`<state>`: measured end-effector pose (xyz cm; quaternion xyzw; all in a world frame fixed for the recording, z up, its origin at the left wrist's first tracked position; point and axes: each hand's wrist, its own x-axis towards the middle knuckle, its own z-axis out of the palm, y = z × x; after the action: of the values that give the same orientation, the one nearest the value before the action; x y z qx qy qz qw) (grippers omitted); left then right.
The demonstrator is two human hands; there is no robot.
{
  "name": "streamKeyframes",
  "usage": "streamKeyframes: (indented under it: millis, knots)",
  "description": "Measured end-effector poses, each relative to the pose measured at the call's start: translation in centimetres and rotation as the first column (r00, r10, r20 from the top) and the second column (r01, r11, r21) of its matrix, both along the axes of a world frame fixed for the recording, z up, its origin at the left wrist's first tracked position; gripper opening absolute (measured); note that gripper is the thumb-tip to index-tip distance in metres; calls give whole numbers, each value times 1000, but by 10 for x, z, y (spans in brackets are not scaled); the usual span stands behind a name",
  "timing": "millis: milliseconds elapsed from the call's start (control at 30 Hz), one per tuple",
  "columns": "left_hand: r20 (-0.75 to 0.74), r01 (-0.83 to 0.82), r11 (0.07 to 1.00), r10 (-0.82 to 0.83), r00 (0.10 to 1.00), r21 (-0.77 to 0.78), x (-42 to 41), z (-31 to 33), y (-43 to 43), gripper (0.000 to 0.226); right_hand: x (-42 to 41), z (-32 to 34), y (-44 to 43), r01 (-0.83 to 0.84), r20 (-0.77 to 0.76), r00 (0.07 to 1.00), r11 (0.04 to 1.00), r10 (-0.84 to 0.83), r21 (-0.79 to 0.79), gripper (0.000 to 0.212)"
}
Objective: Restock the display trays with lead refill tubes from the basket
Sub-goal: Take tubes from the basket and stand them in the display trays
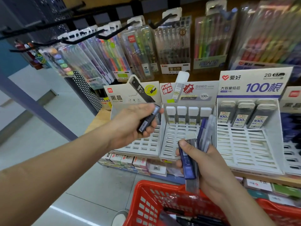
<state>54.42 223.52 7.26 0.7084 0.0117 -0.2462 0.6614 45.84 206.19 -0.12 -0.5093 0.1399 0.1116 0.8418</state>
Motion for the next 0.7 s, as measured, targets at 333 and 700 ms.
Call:
streamKeyframes:
  millis: [333,700]
  knots:
    - [258,225,890,-343,903,396,-21,-1,-25,29,-2,9,-6,0,91,996,998,-5,60,42]
    - [325,274,698,-596,734,662,-43,14,-60,36,-12,10,-27,133,122,984,991,-134,16,31]
